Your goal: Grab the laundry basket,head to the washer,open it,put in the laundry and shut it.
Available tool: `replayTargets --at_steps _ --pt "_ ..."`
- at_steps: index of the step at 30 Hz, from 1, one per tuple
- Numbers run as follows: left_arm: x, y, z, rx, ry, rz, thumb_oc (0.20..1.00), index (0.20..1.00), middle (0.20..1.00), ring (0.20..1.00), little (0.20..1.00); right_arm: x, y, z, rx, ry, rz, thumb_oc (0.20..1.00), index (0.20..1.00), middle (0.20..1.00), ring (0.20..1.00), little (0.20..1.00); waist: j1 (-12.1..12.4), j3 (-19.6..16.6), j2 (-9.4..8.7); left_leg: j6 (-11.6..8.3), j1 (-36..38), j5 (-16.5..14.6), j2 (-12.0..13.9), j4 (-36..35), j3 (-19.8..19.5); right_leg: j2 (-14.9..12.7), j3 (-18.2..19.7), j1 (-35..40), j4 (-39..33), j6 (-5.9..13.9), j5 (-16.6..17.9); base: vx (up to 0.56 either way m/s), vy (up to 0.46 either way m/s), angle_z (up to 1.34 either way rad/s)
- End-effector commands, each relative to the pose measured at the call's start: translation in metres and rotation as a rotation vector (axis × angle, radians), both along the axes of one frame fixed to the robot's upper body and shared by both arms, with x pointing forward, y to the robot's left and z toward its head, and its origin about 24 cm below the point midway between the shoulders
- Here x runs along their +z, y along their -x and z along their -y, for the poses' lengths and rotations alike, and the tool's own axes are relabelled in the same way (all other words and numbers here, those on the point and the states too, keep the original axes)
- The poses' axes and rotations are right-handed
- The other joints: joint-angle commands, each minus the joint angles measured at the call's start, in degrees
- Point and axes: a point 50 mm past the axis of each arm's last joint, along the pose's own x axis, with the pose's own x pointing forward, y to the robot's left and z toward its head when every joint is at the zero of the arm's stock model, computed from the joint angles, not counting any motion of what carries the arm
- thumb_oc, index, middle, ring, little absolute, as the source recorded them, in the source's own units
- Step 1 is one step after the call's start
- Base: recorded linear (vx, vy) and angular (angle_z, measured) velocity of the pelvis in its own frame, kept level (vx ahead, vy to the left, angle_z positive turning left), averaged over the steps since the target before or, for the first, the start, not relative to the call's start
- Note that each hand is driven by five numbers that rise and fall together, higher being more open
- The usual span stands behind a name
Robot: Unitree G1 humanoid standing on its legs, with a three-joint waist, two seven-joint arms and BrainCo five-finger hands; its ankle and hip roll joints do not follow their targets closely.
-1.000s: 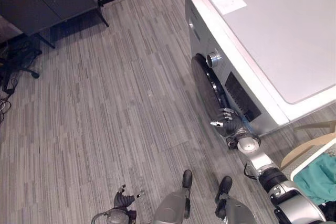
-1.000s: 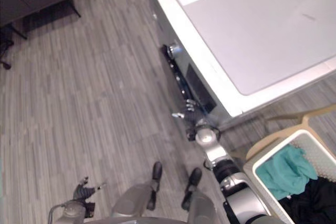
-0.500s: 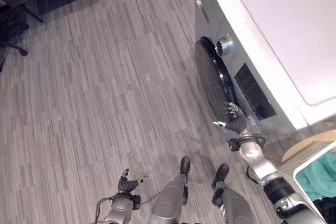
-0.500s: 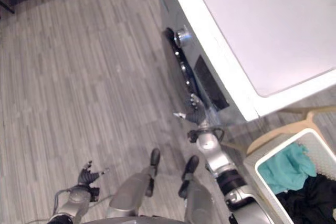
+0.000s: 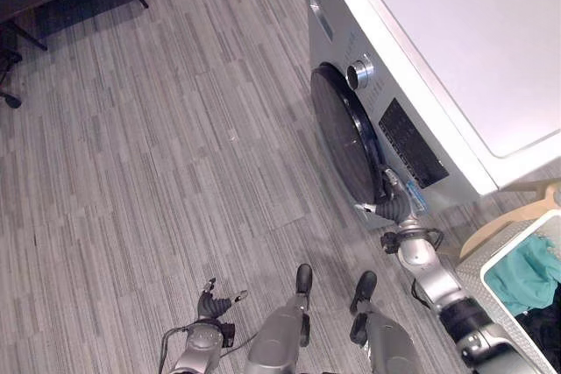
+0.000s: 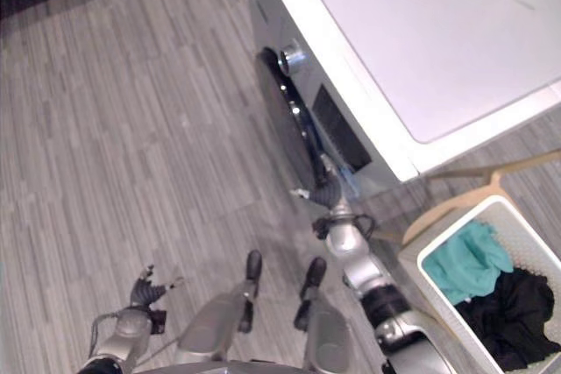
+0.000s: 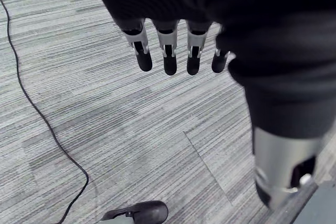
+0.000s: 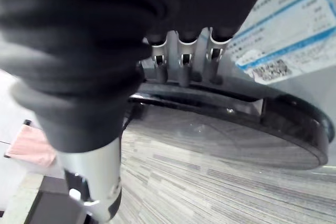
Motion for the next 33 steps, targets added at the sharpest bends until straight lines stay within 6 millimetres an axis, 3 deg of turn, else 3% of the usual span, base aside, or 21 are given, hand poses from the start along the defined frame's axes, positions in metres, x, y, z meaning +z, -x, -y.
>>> replayTargets --at_steps 1,7,10,11,13,14,15,17,18,19,20,21,24,25,27,28,30,31,33 --pt "-0.001 0.008 -0.008 0.017 -0.032 -0.013 1.0 1.0 1.0 1.0 1.0 0.015 -0.009 -0.014 0.048 -0.09 0.043 1.0 1.0 1.0 1.0 1.0 2.24 -0.54 -0.31 1.27 -2.96 -3.11 -3.15 3.05 0.36 -3.61 3.27 -0.58 0.2 3.61 -1.4 -0.03 -0.019 0.04" --pt "0.001 0.007 -0.021 0.053 -0.037 -0.011 1.0 1.0 1.0 1.0 1.0 0.019 -0.02 -0.043 0.162 -0.201 -0.027 1.0 1.0 1.0 1.0 1.0 4.98 0.25 -0.53 0.91 -5.04 -2.84 -2.96 4.27 -0.47 -3.68 2.4 -1.29 0.02 3.43 -1.19 0.01 -0.016 0.06" --pt "0.001 0.007 -0.027 0.067 -0.051 -0.028 1.0 1.0 1.0 1.0 1.0 0.032 -0.003 -0.109 0.469 -0.32 -0.054 1.0 1.0 1.0 1.0 1.0 6.66 0.54 -1.69 0.82 -5.15 -2.77 -2.58 4.25 -1.31 -3.55 1.55 -1.01 0.12 3.44 -1.45 0.03 -0.051 0.07" --pt "0.001 0.007 -0.027 0.067 -0.051 -0.028 1.0 1.0 1.0 1.0 1.0 0.032 -0.003 -0.109 0.469 -0.32 -0.054 1.0 1.0 1.0 1.0 1.0 6.64 0.54 -1.69 0.82 -5.15 -2.77 -2.59 4.25 -1.32 -3.55 1.54 -1.0 0.12 3.44 -1.45 0.01 -0.037 0.06" --pt "0.003 0.0 -0.026 0.046 -0.061 -0.028 1.0 1.0 1.0 1.0 1.0 0.043 0.012 -0.148 0.655 -0.356 -0.06 1.0 1.0 1.0 1.0 1.0 7.74 1.05 -2.09 0.72 -5.46 -2.71 -2.44 4.53 -2.05 -3.54 0.93 -0.94 0.46 3.35 -1.79 0.0 -0.064 0.09" --pt "0.006 -0.008 -0.026 0.021 -0.076 -0.014 1.0 1.0 1.0 1.0 1.0 0.06 0.017 -0.174 0.774 -0.39 -0.052 1.0 1.0 1.0 1.0 1.0 9.1 1.56 -2.34 0.52 -6.04 -2.63 -2.46 4.94 -2.86 -3.55 0.01 -1.11 0.94 3.21 -2.15 -0.01 -0.111 0.11" --pt "0.008 -0.014 -0.025 0.007 -0.081 -0.002 1.0 1.0 1.0 1.0 1.0 0.073 0.019 -0.186 0.832 -0.401 -0.032 1.0 1.0 1.0 1.0 1.0 10.15 1.84 -2.39 0.38 -6.52 -2.57 -2.56 5.3 -3.52 -3.64 -0.65 -1.25 1.27 3.16 -2.35 -0.01 -0.088 0.16" --pt "0.009 -0.014 -0.025 0.007 -0.081 -0.001 1.0 1.0 1.0 1.0 1.0 0.073 0.018 -0.186 0.833 -0.401 -0.032 1.0 1.0 1.0 1.0 1.0 10.14 1.87 -2.39 0.38 -6.53 -2.58 -2.57 5.33 -3.54 -3.64 -0.66 -1.24 1.28 3.15 -2.36 0.0 -0.064 0.43" --pt "0.017 -0.027 -0.024 -0.018 -0.095 0.046 1.0 1.0 1.0 1.0 1.0 0.112 0.016 -0.204 0.901 -0.47 0.063 1.0 1.0 1.0 1.0 1.0 12.53 2.49 -2.23 0.0 -7.84 -2.37 -2.86 6.13 -4.99 -3.85 -2.23 -1.48 1.77 2.96 -2.82 0.06 -0.149 0.61" --pt "0.02 -0.031 -0.023 -0.016 -0.09 0.068 1.0 1.0 1.0 1.0 1.0 0.126 0.014 -0.206 0.899 -0.5 0.106 1.0 1.0 1.0 1.0 1.0 13.57 2.54 -1.94 -0.52 -7.49 -3.71 -2.7 6.4 -5.81 -3.6 -2.39 -1.09 2.26 3.28 -4.12 0.07 -0.201 0.46" --pt "0.026 -0.039 -0.023 -0.003 -0.076 0.116 1.0 1.0 1.0 1.0 1.0 0.145 0.007 -0.201 0.871 -0.531 0.174 1.0 1.0 1.0 1.0 1.0 14.83 2.65 -1.52 -0.97 -8.27 -3.51 -3.02 6.63 -6.87 -3.62 -3.64 -1.13 2.28 3.28 -4.42 0.08 -0.175 0.59" --pt "0.033 -0.044 -0.023 -0.003 -0.056 0.155 1.0 1.0 1.0 1.0 1.0 0.162 -0.009 -0.18 0.787 -0.532 0.25 1.0 1.0 1.0 1.0 1.0 15.81 2.35 -1.16 -1.53 -9.22 -3.29 -3.49 6.73 -8.18 -3.72 -5.34 -1.23 2.34 3.32 -4.82 0.01 -0.125 0.84" --pt "0.036 -0.044 -0.027 0.0 -0.052 0.174 1.0 1.0 1.0 1.0 1.0 0.168 -0.027 -0.148 0.647 -0.521 0.292 1.0 1.0 1.0 1.0 1.0 16.41 1.89 -1.33 -1.85 -9.34 -3.03 -3.54 6.15 -8.88 -3.6 -6.49 -0.72 1.94 3.26 -5.29 0.03 -0.03 0.88" --pt "0.036 -0.044 -0.027 -0.001 -0.052 0.173 1.0 1.0 1.0 1.0 1.0 0.167 -0.027 -0.147 0.647 -0.521 0.292 1.0 1.0 1.0 1.0 1.0 16.43 1.87 -1.33 -1.85 -9.34 -3.02 -3.54 6.14 -8.89 -3.59 -6.5 -0.71 1.94 3.26 -5.3 0.04 -0.008 0.5" --pt "0.032 -0.036 -0.03 -0.007 -0.055 0.145 1.0 1.0 1.0 1.0 1.0 0.147 -0.028 -0.126 0.602 -0.502 0.249 1.0 1.0 1.0 1.0 1.0 15.97 1.67 -2.18 -1.95 -8.99 -2.72 -3.34 5.35 -8.78 -3.48 -6.8 -0.5 1.65 3.24 -5.41 0.04 -0.008 0.31" --pt "0.032 -0.035 -0.03 -0.007 -0.054 0.143 1.0 1.0 1.0 1.0 1.0 0.147 -0.027 -0.126 0.601 -0.502 0.248 1.0 1.0 1.0 1.0 1.0 15.97 1.59 -2.16 -1.95 -8.98 -2.71 -3.33 5.31 -8.77 -3.48 -6.79 -0.5 1.64 3.24 -5.4 0.02 0.0 0.06" --pt "0.032 -0.034 -0.027 -0.004 -0.036 0.144 1.0 1.0 1.0 1.0 1.0 0.115 -0.017 -0.105 0.593 -0.442 0.179 1.0 1.0 1.0 1.0 1.0 14.27 1.86 -3.03 -1.79 -8.67 -2.86 -3.0 4.98 -7.82 -3.48 -5.96 -0.75 1.6 3.37 -4.96 0.0 0.007 -0.12" --pt "0.032 -0.033 -0.027 -0.005 -0.035 0.143 1.0 1.0 1.0 1.0 1.0 0.114 -0.016 -0.105 0.592 -0.441 0.178 1.0 1.0 1.0 1.0 1.0 14.29 1.8 -2.99 -1.79 -8.66 -2.87 -2.99 4.97 -7.8 -3.47 -5.93 -0.76 1.61 3.37 -4.95 -0.01 0.033 -0.27" --pt "0.036 -0.043 -0.015 -0.032 -0.012 0.176 1.0 1.0 1.0 1.0 1.0 0.072 0.004 -0.075 0.58 -0.316 0.079 1.0 1.0 1.0 1.0 1.0 10.52 2.68 -3.79 -1.34 -7.89 -3.53 -2.14 5.1 -5.37 -3.47 -3.71 -1.22 1.26 3.61 -4.05 -0.03 0.079 -0.46"
